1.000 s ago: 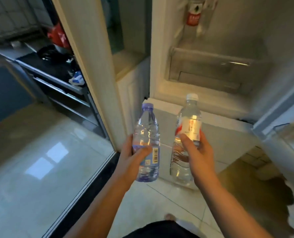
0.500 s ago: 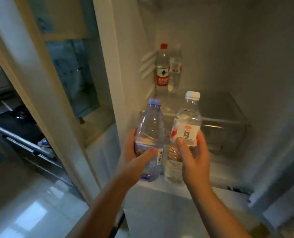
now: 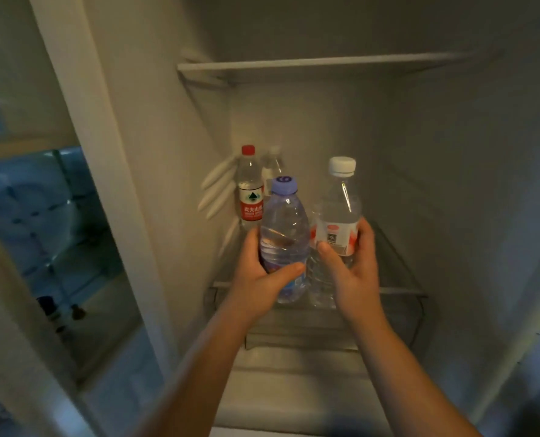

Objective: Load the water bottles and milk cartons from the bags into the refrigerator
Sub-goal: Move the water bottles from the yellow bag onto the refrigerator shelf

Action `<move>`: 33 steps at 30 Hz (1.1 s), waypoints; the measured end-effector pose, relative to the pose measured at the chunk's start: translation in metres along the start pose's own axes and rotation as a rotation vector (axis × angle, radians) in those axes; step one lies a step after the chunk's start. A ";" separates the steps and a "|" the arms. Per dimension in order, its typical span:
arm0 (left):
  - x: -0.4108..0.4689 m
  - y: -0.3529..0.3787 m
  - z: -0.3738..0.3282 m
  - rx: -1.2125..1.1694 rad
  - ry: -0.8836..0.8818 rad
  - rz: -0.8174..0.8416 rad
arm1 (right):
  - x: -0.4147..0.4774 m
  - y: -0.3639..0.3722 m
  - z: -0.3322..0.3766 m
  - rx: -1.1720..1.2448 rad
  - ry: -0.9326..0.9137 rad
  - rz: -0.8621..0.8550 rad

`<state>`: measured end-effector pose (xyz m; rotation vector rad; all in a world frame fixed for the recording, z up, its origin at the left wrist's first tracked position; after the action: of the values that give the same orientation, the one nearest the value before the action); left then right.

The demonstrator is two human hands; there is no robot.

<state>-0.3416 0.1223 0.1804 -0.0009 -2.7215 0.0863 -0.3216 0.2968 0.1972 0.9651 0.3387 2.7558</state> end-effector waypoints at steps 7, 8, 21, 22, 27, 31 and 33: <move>0.052 0.032 0.038 0.074 -0.042 0.137 | 0.037 -0.019 -0.037 -0.110 0.096 0.026; 0.055 0.035 0.045 0.074 -0.057 0.142 | 0.039 -0.021 -0.041 -0.131 0.104 0.027; 0.058 0.045 0.091 0.167 -0.121 0.259 | 0.032 -0.037 -0.079 -0.387 0.250 0.202; 0.056 0.045 0.094 0.187 -0.128 0.267 | 0.030 -0.038 -0.084 -0.414 0.267 0.228; 0.054 0.039 0.096 0.287 -0.139 0.231 | 0.029 -0.042 -0.096 -0.554 0.323 0.291; 0.065 0.033 0.098 0.341 -0.177 0.123 | 0.037 -0.039 -0.105 -0.623 0.331 0.262; 0.073 0.031 0.100 0.359 -0.193 0.072 | 0.044 -0.040 -0.114 -0.632 0.356 0.221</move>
<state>-0.4494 0.1481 0.1169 0.0146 -2.8569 0.6240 -0.4231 0.3298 0.1249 0.3688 -0.5972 2.9100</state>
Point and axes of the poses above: each hand's wrist, its own x-axis towards the middle knuckle, its own y-axis out of the palm, z = x × y, the point moved 10 cm from there along x, towards the middle knuckle, and after that the axes turned 6 degrees about x, right-handed, at the moved point
